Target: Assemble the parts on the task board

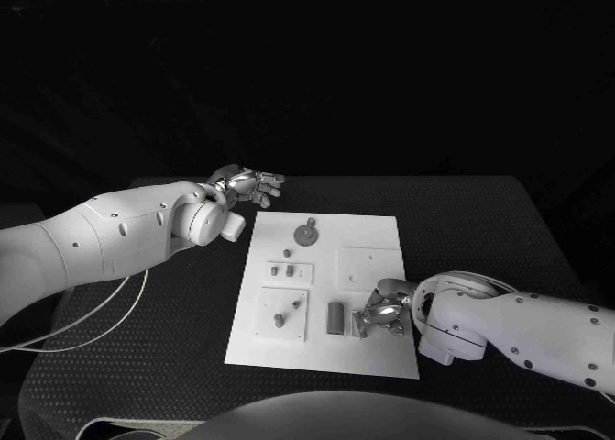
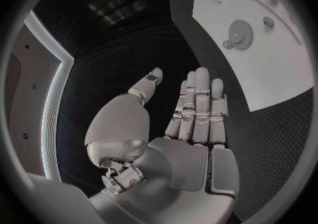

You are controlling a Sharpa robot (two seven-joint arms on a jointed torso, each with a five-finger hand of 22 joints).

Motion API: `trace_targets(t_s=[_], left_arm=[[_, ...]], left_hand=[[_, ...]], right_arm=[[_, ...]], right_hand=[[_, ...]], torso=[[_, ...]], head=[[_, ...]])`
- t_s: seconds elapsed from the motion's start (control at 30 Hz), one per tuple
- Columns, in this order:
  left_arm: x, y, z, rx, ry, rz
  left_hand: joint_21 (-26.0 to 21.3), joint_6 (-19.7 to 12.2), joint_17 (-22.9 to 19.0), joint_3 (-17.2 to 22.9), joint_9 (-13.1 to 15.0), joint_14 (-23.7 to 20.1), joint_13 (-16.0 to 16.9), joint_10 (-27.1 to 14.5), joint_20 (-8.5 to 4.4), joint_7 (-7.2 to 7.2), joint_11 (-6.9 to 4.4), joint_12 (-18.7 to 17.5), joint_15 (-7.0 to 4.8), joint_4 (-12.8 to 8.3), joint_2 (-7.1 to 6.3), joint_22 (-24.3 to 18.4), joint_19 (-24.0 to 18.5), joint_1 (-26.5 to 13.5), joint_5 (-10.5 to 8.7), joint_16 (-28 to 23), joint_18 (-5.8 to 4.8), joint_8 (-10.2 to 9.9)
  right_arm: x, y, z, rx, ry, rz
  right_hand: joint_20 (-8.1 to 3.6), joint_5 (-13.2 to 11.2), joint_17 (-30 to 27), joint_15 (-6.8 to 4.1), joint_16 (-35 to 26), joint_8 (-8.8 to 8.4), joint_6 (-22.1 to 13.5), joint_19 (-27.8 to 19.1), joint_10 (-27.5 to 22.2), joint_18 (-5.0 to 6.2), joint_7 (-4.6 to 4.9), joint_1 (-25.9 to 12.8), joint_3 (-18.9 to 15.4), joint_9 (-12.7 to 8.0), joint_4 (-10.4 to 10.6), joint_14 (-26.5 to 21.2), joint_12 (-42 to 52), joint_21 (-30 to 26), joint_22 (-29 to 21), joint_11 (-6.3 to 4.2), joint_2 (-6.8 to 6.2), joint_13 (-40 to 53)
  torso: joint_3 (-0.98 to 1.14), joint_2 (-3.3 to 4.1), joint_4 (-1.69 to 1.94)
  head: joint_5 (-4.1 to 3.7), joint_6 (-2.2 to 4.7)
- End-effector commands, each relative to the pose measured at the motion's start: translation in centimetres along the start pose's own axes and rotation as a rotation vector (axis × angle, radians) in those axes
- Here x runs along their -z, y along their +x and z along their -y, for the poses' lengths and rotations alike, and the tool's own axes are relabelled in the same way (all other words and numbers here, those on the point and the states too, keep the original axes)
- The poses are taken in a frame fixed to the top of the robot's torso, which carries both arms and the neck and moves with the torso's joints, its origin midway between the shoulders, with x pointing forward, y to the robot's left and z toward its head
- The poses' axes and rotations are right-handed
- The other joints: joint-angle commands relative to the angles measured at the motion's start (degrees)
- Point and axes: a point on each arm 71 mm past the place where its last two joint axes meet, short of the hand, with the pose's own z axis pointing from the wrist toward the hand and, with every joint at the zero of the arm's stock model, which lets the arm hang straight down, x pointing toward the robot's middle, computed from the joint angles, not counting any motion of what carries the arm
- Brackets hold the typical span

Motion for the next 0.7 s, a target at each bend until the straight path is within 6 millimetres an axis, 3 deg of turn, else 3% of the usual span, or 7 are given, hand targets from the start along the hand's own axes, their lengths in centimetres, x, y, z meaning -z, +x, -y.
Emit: trace_targets(t_s=[0.03, 0.4, 0.7], left_arm=[[0.0, 0.23, 0.21, -0.018, 0.013, -0.018], [0.02, 0.32, 0.21, -0.019, 0.012, -0.025], [0.04, 0.27, 0.18, -0.019, 0.011, -0.026]], left_hand=[[-0.32, -0.37, 0.06, 0.22, -0.08, 0.34, 0.01, -0.41, -1.82, -0.07, -0.14, 0.06, -0.07, -0.12, 0.26, 0.06, -0.25, 0.39, 0.35, 0.02, -0.09, 0.24], [-0.33, -0.43, 0.09, 0.2, -0.11, 0.33, 0.0, -0.43, -1.82, -0.05, -0.13, 0.05, -0.06, -0.12, 0.22, 0.09, -0.25, 0.37, 0.46, 0.02, -0.11, 0.22], [-0.34, -0.47, 0.12, 0.19, -0.13, 0.34, 0.0, -0.43, -1.82, -0.03, -0.12, 0.05, -0.06, -0.12, 0.23, 0.11, -0.24, 0.35, 0.5, 0.02, -0.12, 0.22]], right_arm=[[-0.13, 0.33, -0.08, 0.011, 0.008, -0.042], [-0.53, 0.21, -0.27, 0.017, 0.007, -0.04], [-0.67, 0.13, 0.0, 0.024, 0.02, -0.05]], right_hand=[[0.04, 1.07, 0.03, -0.24, -0.09, 0.22, 0.36, 0.21, 0.02, 1.73, 0.06, -0.63, -1.22, -0.15, -0.55, 0.11, 0.15, 0.3, -0.11, 0.02, 0.04, 0.05], [0.08, 0.41, 0.06, -0.27, -0.14, 0.35, 0.36, 0.08, -0.15, 1.73, 0.05, -1.79, -3.39, -0.35, 0.01, -0.01, 0.13, 0.33, -0.37, -0.01, -0.74, 0.07], [0.03, -1.5, 0.08, -0.3, -0.16, 0.41, 0.3, 0.01, -0.3, 1.73, 0.03, -2.39, -4.35, -0.57, 1.24, -0.08, 0.11, 0.35, -0.61, -0.03, -1.59, 0.09]], torso=[[0.02, 0.0, 0.0], [0.04, 0.01, -0.01], [0.01, 0.0, -0.02]], head=[[0.03, -0.01], [0.13, -0.17], [0.09, -0.21]])
